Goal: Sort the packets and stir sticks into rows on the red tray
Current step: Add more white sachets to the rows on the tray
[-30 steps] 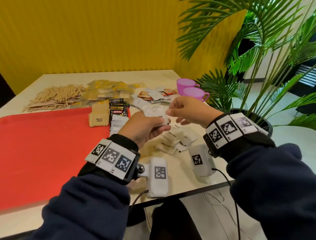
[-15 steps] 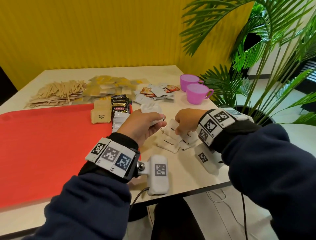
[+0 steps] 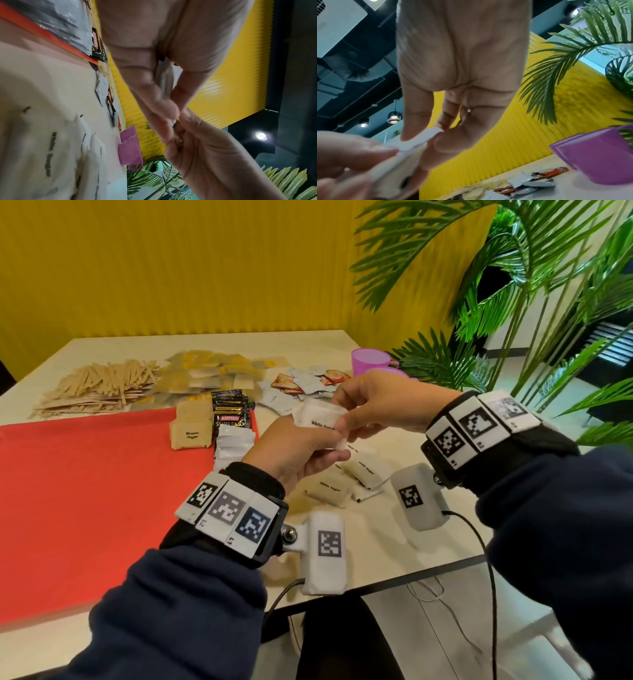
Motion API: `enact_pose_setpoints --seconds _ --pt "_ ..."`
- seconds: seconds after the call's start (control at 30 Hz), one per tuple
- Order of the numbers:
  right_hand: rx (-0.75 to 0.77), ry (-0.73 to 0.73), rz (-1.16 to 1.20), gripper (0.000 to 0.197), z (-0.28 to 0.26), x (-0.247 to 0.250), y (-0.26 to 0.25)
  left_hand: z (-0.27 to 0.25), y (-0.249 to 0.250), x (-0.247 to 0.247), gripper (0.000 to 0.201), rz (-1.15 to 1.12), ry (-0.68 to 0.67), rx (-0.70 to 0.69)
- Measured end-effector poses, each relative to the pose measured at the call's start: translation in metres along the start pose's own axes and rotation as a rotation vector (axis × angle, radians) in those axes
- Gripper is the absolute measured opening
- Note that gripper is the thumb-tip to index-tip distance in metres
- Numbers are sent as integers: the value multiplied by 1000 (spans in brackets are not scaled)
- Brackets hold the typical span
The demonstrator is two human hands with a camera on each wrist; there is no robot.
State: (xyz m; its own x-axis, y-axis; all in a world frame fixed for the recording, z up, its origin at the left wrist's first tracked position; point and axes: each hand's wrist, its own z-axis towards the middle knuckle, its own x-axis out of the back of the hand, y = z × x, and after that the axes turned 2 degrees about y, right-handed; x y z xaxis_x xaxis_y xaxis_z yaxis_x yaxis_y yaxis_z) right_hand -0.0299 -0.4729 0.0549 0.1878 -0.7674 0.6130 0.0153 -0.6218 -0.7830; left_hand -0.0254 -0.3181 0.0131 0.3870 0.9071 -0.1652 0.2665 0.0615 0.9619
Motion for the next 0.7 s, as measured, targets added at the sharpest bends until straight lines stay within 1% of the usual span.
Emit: enact_pose_setpoints --seconds 0.07,0.1,0.13,0.2,0.23,0.27,0.3,0.33,0.37,0.4,0.43,0.57,0.7 --pt "-97 58 -72 12 4 3 7 -1 2 3 0 -39 40 10" --pt "-173 71 -184 20 7 5 13 0 3 5 5 -62 56 6" --pt "-259 63 -332 29 9 6 19 0 4 6 15 -90 67 -5" --pt "-428 -7 -571 43 12 3 31 1 3 7 44 -144 93 -23" --pt "-492 -61 -635 45 11 0 35 3 1 8 53 -163 97 -26" --pt "-533 -114 -684 43 11 -4 38 3 1 7 53 -173 101 -20" --pt "-554 -151 -736 41 11 -9 38 3 1 6 45 -167 102 -12" --pt "-558 -166 -789 39 11 -13 38 3 1 5 32 -147 100 -8" --pt "-553 -166 -833 39 12 -16 38 3 1 4 17 -122 96 -6" --pt "-545 -160 -860 40 13 -18 37 3 1 4 7 -112 95 -6" --pt "-537 -152 -875 39 14 -19 37 2 1 3 4 -109 97 -9" --pt "-515 -104 -830 34 18 -22 38 3 2 4 4 -83 89 -10" --pt "-440 -74 -795 40 13 -20 32 3 3 7 1 -104 83 -4"
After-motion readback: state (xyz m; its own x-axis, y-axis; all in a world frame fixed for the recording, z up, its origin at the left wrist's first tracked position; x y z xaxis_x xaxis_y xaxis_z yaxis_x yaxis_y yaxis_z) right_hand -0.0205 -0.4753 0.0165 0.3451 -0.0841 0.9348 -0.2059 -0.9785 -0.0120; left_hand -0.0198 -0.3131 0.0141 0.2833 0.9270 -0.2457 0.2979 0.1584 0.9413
